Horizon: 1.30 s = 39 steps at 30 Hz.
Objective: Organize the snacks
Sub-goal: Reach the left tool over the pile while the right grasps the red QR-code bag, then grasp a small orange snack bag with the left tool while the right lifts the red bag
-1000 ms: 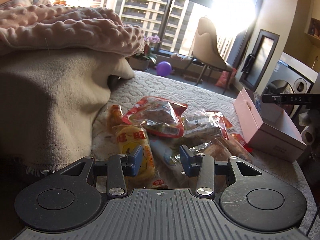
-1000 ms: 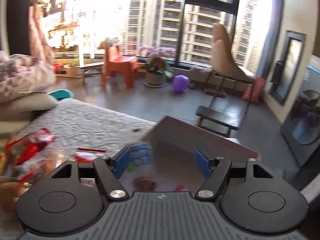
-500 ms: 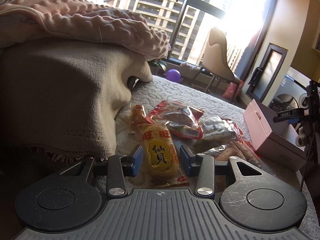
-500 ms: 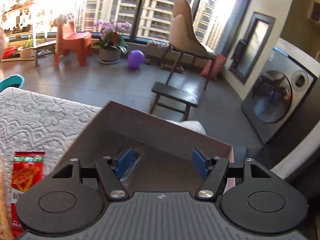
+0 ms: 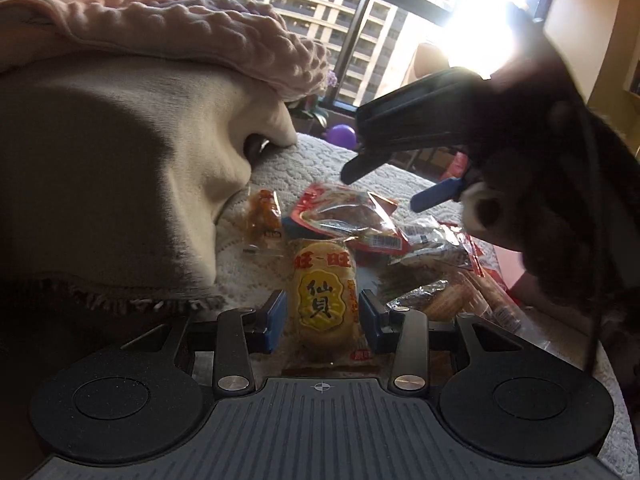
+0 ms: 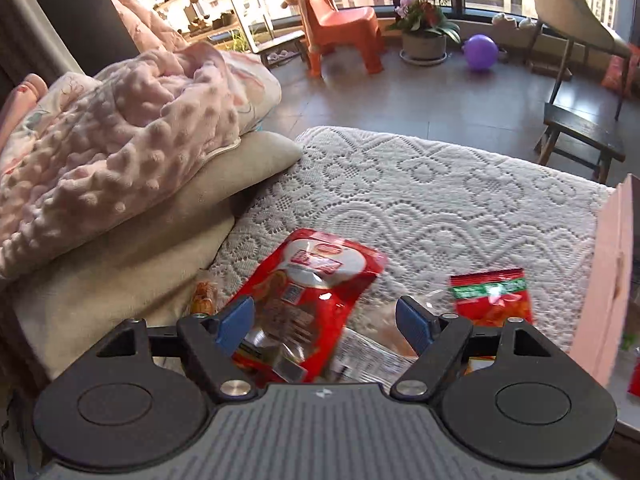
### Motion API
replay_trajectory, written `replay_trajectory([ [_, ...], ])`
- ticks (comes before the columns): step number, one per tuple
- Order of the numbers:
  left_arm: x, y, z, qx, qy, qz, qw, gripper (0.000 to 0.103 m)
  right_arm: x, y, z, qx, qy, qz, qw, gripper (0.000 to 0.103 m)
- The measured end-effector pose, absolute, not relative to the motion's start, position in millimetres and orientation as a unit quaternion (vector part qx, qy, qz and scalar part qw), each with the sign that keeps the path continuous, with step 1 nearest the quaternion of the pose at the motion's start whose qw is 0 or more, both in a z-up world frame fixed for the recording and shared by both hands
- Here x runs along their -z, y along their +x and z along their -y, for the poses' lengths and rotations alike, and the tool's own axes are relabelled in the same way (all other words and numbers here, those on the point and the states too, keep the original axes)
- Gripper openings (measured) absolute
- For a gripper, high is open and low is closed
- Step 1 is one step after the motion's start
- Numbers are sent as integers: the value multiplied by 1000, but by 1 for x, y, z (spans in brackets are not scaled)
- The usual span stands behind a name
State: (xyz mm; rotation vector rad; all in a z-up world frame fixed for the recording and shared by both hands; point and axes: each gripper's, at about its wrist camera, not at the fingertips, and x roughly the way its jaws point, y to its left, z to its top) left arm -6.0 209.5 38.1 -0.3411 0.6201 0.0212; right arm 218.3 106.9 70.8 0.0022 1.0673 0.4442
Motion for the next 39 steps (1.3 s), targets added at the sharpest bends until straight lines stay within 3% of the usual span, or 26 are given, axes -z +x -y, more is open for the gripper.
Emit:
replay_trajectory([
  [4,-43,-25,-223,-22,-179,-289,940,44,-42,247,-143,-171,46,-562,808,81],
  [6,-43,-33,-226,-24,-176,-284,942,44,-29,257,-159,-160,20,-571,805,94],
  [8,-43,-39,-228,-20,-177,-282,943,44,-28,257,-174,-158,-30,-560,813,94],
  [10,-41,-44,-230,-16,-181,-282,942,44,-28,250,-179,-162,-64,-550,817,89],
  [12,-39,-47,-232,-14,-186,-283,941,44,-33,238,-176,-178,-98,-540,817,68],
  [13,-39,-47,-233,-10,-189,-284,940,44,-38,232,-170,-198,-106,-536,814,63],
  [18,-39,-44,-229,12,-187,-286,940,44,-74,199,-116,-246,-100,-533,803,55],
  [25,-48,-31,-202,41,-147,-304,940,44,-118,136,7,-268,-32,-513,815,55],
  [34,-58,5,-203,-10,-182,-325,928,44,-68,62,137,-158,-20,-479,863,57],
  [39,-66,17,-196,-17,-182,-306,934,44,-41,40,159,-142,-52,-440,885,70],
])
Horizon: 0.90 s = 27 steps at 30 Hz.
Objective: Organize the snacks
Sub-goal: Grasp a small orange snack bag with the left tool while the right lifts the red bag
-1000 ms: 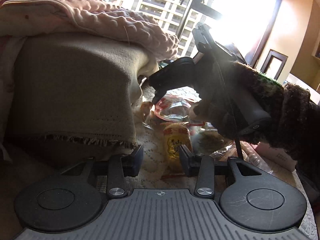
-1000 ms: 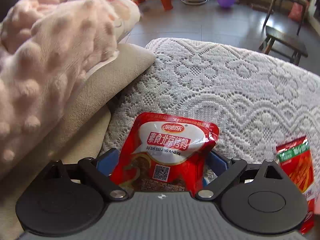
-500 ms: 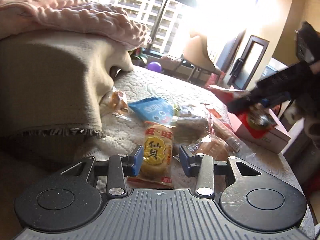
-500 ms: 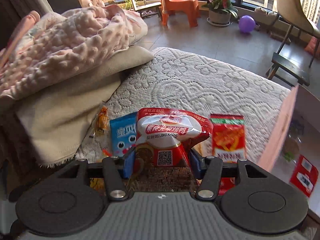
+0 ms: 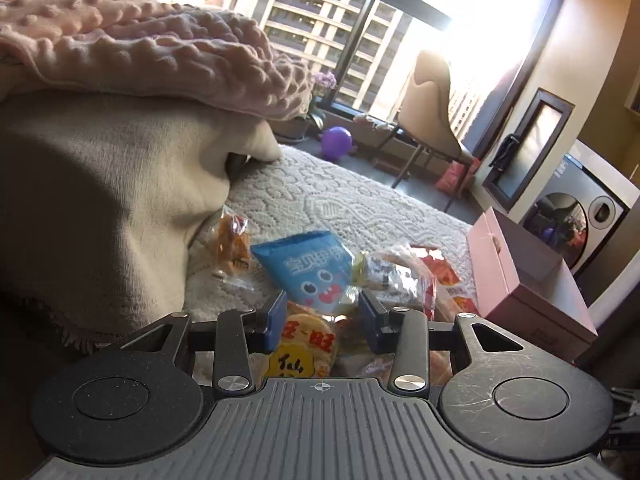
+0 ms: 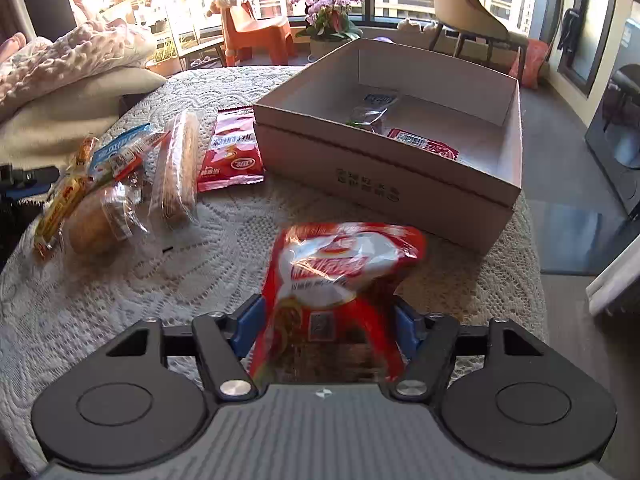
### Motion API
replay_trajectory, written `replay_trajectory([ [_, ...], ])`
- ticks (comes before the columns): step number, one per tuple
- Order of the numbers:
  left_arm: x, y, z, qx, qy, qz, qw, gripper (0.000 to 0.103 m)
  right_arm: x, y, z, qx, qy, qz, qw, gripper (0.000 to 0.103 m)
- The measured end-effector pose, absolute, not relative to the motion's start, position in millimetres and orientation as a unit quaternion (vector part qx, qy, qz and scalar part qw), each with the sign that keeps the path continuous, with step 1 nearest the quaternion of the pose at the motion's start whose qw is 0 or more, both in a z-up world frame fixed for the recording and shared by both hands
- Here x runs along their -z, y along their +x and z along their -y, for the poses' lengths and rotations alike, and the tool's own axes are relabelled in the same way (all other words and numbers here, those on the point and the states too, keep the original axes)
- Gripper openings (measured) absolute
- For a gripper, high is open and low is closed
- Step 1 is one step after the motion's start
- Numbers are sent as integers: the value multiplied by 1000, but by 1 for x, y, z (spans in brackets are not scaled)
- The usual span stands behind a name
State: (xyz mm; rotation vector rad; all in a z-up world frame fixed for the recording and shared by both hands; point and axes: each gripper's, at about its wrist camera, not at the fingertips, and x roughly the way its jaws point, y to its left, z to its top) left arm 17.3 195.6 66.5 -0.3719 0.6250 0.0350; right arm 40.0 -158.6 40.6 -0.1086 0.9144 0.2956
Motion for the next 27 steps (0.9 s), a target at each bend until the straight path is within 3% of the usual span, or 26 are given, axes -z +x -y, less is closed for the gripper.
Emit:
replay_trajectory([
  [7,-60,82,-185,-107,-29,-336,935,44,-19,28,167,-148,-28,-391,908,83],
  [12,-37,114,-185,-138,27,-394,908,36,-10,10,163,-145,-51,-353,923,87],
  [17,-31,121,-197,-124,-1,-388,913,25,-11,13,170,-152,-29,-356,922,89],
  [27,-81,46,-166,-26,-55,-320,945,25,-10,12,166,-150,-37,-356,922,90],
])
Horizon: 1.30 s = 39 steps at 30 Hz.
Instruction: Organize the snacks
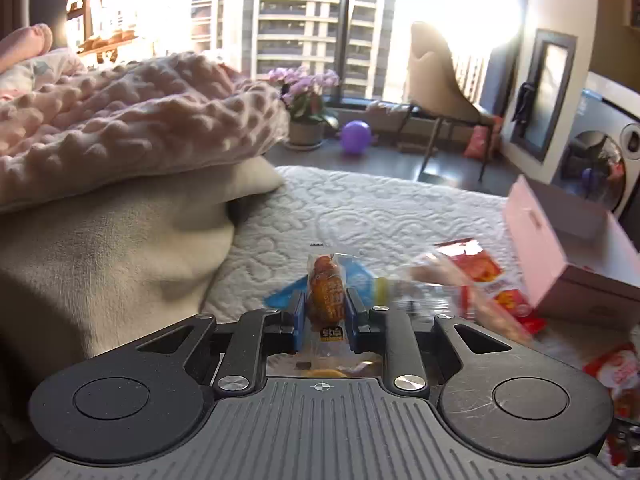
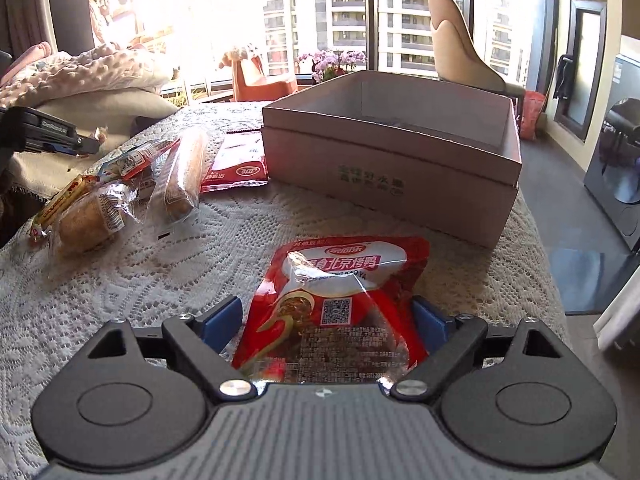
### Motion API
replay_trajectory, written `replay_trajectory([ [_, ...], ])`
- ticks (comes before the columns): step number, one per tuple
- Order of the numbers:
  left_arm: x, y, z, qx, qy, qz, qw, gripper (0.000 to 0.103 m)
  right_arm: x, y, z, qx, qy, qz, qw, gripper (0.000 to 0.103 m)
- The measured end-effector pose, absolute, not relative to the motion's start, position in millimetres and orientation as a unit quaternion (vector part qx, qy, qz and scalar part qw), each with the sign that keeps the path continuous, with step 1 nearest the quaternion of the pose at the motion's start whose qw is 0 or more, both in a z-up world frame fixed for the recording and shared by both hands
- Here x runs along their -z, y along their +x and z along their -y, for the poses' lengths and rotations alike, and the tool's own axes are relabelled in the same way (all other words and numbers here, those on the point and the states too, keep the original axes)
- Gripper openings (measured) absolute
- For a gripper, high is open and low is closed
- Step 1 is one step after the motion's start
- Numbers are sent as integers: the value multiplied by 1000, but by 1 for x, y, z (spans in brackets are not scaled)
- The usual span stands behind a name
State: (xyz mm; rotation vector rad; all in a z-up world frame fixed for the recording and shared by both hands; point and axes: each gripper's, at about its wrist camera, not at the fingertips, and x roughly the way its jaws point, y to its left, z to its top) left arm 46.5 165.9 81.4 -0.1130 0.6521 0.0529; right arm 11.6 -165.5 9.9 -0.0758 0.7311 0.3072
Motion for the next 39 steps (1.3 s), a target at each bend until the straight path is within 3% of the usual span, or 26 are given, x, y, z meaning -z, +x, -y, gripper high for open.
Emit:
replay_trajectory([
  [5,-85,18,-111,107,-81,-328,935,25,-9,13,162,-146,-43,-357,922,91],
  [14,-26,14,-32,180,-38,-390,902,27,-8,14,159,-143,-47,-360,921,94],
  [20,-24,14,-29,191,-46,-388,901,30,-8,20,158,-164,-52,-374,911,103],
  [29,-22,10,-11,205,3,-388,898,34,-7,19,156,-165,-55,-373,911,103],
  [39,-27,13,-28,164,-11,-391,906,29,-6,17,156,-162,-53,-370,913,103],
])
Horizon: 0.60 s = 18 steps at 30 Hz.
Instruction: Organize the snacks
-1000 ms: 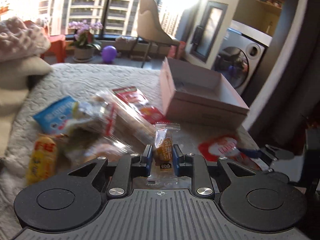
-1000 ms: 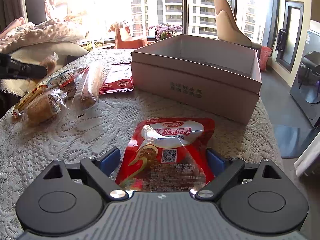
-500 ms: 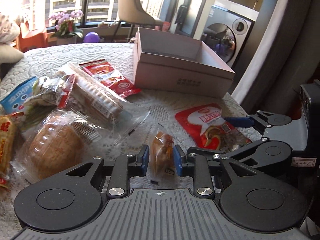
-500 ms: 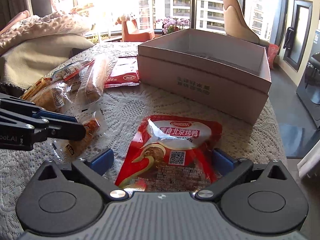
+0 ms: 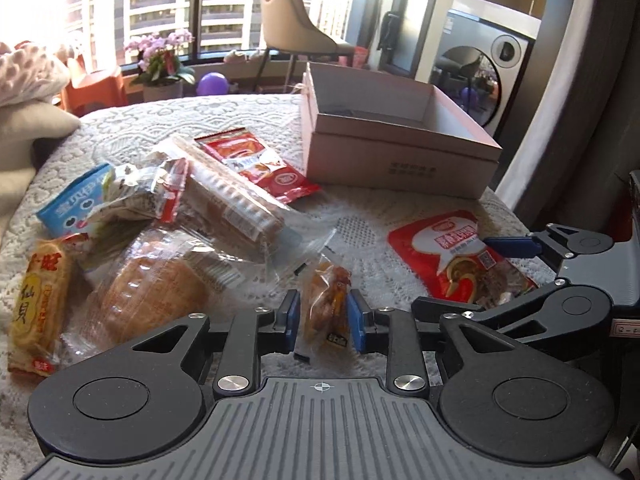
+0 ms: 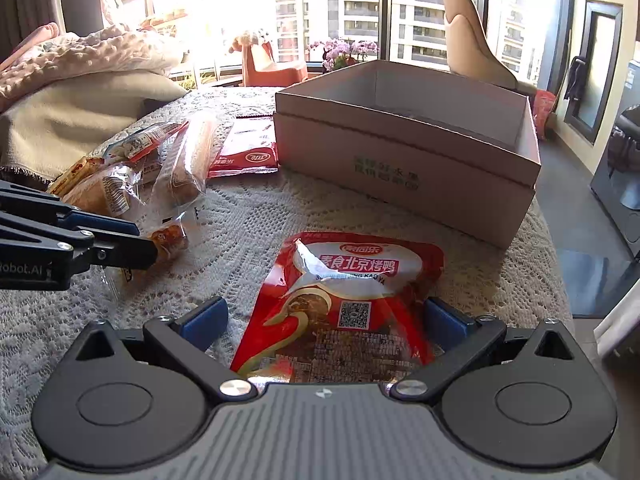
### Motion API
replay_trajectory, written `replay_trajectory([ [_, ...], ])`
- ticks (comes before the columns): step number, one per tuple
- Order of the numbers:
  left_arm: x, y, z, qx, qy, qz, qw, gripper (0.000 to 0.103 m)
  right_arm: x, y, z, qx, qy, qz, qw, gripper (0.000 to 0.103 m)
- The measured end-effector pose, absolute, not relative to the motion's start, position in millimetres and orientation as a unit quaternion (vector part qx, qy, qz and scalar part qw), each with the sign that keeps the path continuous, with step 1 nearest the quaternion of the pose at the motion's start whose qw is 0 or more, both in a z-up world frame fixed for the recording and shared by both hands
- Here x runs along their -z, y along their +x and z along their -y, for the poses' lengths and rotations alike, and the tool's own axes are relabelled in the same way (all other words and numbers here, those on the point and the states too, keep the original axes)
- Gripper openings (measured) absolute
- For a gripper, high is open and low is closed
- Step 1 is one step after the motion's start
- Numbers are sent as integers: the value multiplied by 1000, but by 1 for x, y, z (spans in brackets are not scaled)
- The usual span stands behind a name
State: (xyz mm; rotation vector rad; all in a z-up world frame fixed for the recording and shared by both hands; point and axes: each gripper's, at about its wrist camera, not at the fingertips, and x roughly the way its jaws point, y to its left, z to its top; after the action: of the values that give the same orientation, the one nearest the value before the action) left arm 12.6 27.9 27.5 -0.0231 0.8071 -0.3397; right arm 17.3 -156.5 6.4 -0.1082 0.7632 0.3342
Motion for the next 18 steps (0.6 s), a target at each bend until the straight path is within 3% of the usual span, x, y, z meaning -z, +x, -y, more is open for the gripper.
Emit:
replay_trajectory([
  [3,-22,16,-21,182,-19,-398,899,33,-6,17,156,-162,-53,-370,913,103],
  [18,-20,14,-28,169,-40,-408,896,28,-6,18,156,-162,-53,-372,912,103],
])
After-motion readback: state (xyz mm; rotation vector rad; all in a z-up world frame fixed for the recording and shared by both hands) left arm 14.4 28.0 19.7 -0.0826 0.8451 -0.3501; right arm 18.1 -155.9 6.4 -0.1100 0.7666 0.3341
